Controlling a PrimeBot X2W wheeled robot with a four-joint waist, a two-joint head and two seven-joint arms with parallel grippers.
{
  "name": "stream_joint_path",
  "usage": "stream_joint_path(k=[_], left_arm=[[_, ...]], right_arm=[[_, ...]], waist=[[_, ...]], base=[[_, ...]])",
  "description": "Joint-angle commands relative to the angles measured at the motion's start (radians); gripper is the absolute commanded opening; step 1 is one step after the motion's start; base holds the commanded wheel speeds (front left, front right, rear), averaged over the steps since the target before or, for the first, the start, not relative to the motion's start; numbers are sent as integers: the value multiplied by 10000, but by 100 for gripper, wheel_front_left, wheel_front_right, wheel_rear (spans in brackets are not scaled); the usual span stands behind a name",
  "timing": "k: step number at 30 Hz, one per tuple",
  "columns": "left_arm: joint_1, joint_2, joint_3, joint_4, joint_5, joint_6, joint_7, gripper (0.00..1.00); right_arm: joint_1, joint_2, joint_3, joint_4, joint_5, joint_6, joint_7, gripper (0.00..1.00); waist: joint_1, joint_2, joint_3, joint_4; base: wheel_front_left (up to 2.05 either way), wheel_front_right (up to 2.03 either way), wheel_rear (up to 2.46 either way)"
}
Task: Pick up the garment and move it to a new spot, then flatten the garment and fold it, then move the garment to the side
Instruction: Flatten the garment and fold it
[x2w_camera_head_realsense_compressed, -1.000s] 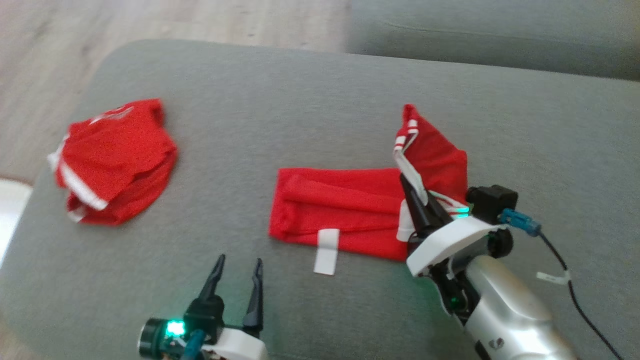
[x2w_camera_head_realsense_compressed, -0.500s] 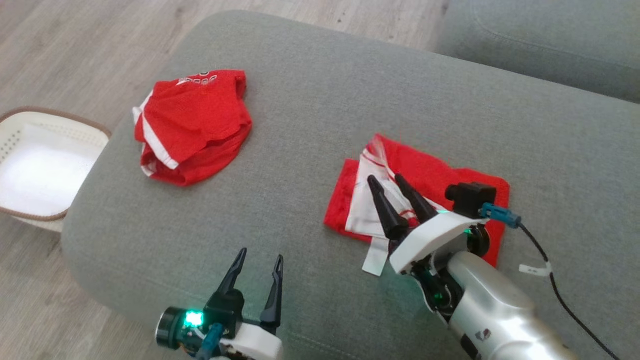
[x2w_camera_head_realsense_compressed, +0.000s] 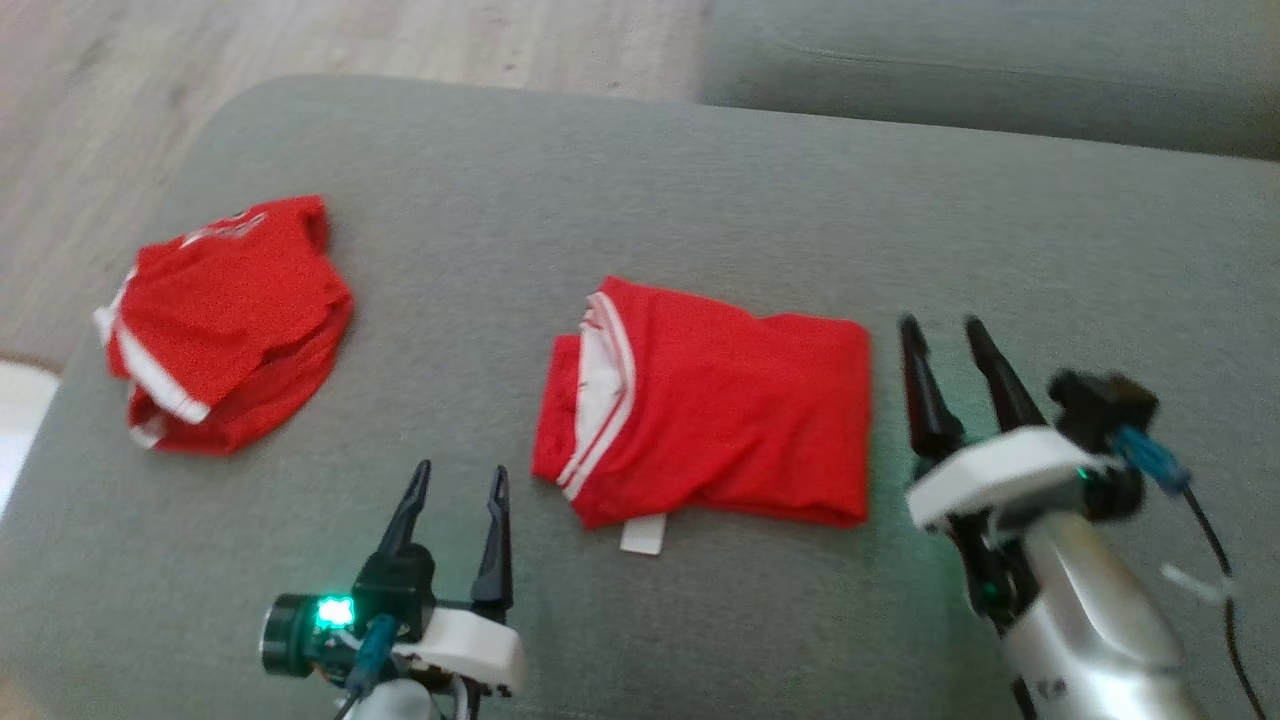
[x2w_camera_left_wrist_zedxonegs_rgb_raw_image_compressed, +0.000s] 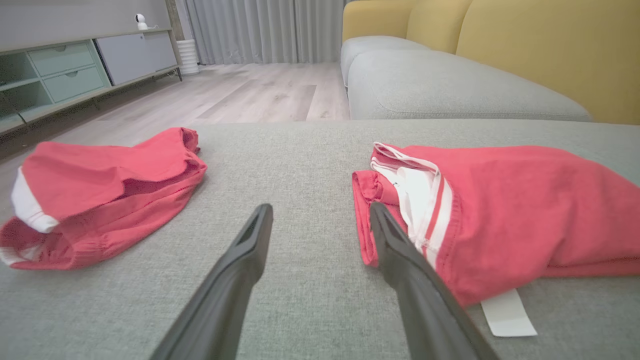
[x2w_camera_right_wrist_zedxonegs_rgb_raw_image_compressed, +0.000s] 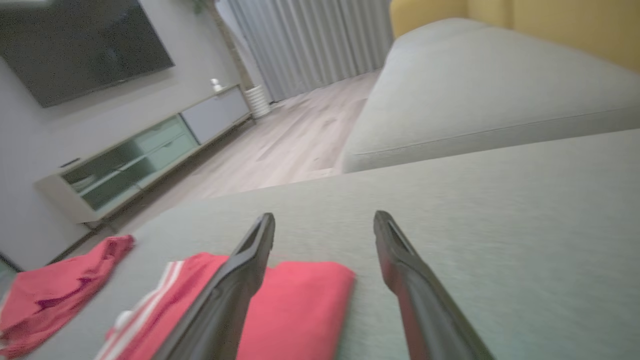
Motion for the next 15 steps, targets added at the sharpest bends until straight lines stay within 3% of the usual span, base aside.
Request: stream_joint_path(k=[1,8,15], left_arm=[[-408,20,530,-314,134,87,-51,100],[-60,43,1322,-292,614,120,-51,100],[683,49,1948,-401,798,162,-51,100]], right_arm=[[271,166,-330,-512,-594,37,-109,100],[1536,189,-1350,-1198,-1892,37,-109,100],[2316,191,-1399,-1193,-1955,37,-110,100]], waist=[[-1,0,-132,-631],[-1,0,-490,-1556],[-1,0,-774,-2063]], base=[[0,0,0],[0,0,0],[0,0,0]])
